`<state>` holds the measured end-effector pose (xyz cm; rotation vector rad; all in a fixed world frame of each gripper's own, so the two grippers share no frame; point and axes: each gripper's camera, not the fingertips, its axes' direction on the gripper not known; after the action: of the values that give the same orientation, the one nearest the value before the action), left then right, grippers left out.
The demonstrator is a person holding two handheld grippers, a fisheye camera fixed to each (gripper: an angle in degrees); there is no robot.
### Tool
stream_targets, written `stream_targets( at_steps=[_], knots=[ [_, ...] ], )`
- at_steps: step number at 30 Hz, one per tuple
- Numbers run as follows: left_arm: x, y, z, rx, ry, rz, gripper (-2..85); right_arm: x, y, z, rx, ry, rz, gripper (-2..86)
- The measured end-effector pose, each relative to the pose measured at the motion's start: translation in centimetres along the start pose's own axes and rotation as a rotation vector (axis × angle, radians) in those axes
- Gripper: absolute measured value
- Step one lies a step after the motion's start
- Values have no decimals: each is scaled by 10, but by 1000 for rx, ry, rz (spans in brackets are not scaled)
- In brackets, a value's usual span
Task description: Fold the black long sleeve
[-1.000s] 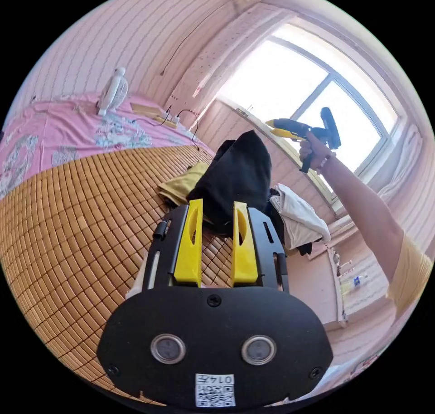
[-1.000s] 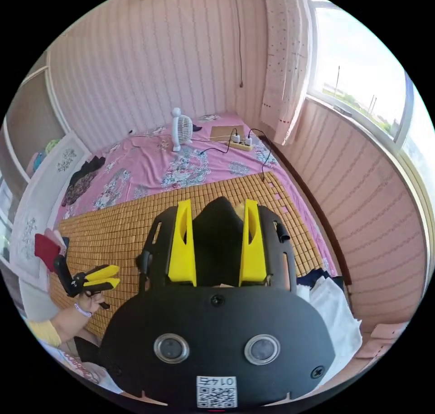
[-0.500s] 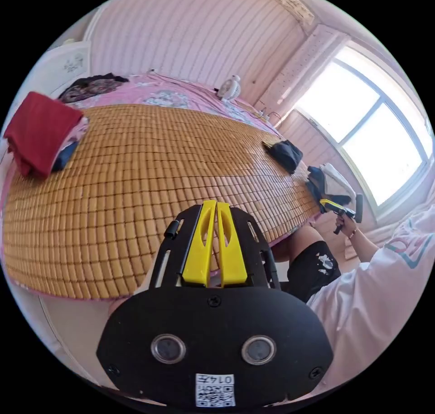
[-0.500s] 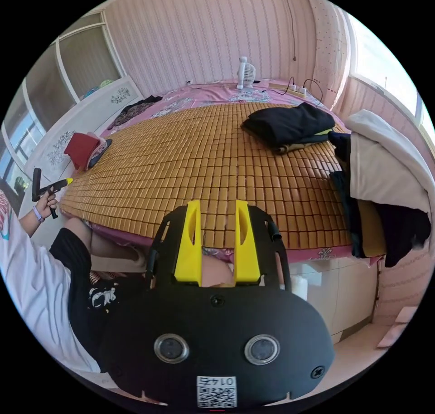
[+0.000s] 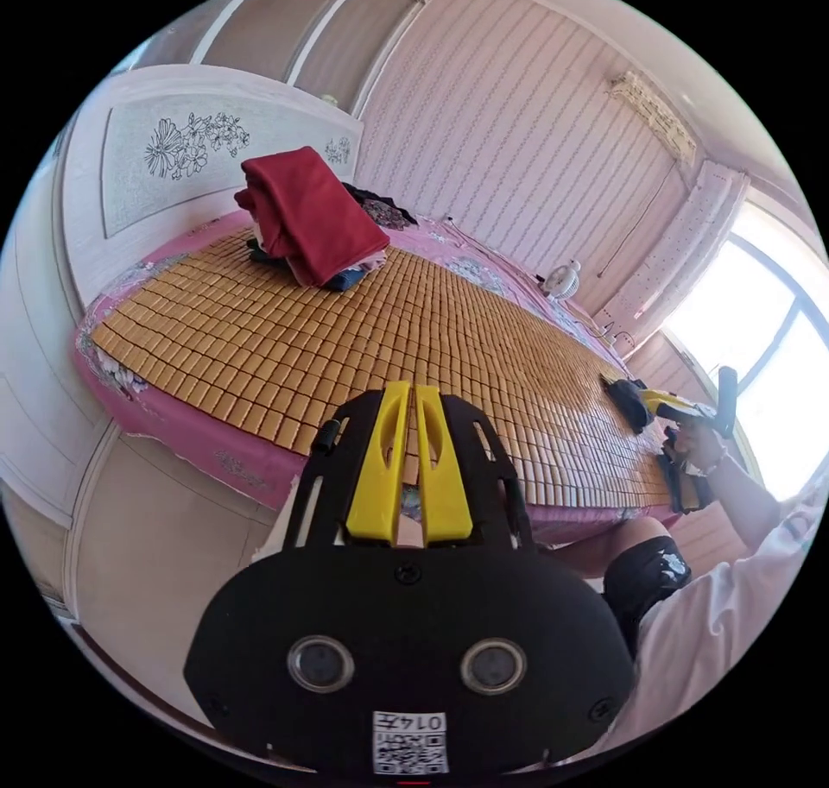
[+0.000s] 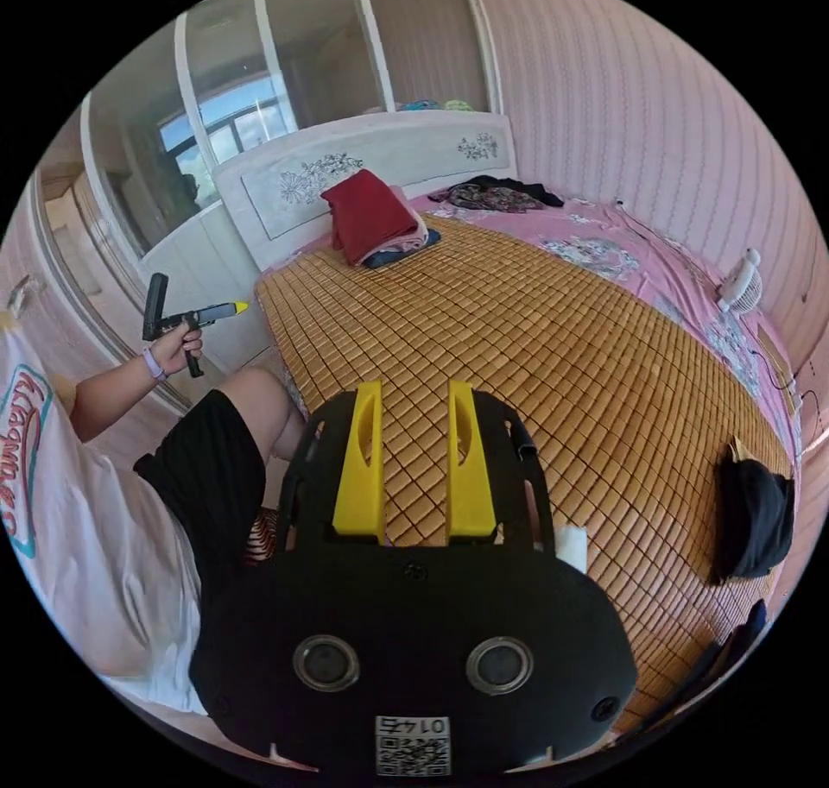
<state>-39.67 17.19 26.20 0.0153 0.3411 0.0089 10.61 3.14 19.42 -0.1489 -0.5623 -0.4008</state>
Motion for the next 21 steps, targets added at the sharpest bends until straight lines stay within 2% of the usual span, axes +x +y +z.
stream_targets(
  at_steps=[7,10,13,14,17,21],
  knots=[
    [-71,-44,29,89,-89,-6,-3,-70,-97,96,-186,-18,-304,114],
    [-112,-68,68,22,-56,-90,-6,-87,-138,145,-214,-20,-370,116],
    [-142,-89,101,57,-15,-177,1,-108,-186,201,-239,-3,-447,115],
    [-147,-94,108,56,-9,-190,3,-126,-204,224,-258,44,-533,110],
    [-169,-116,142,42,47,-233,58,-172,-245,269,-197,56,-728,102],
    [-188,-140,176,2,35,-237,78,-205,-294,340,-75,189,-761,107]
  ],
)
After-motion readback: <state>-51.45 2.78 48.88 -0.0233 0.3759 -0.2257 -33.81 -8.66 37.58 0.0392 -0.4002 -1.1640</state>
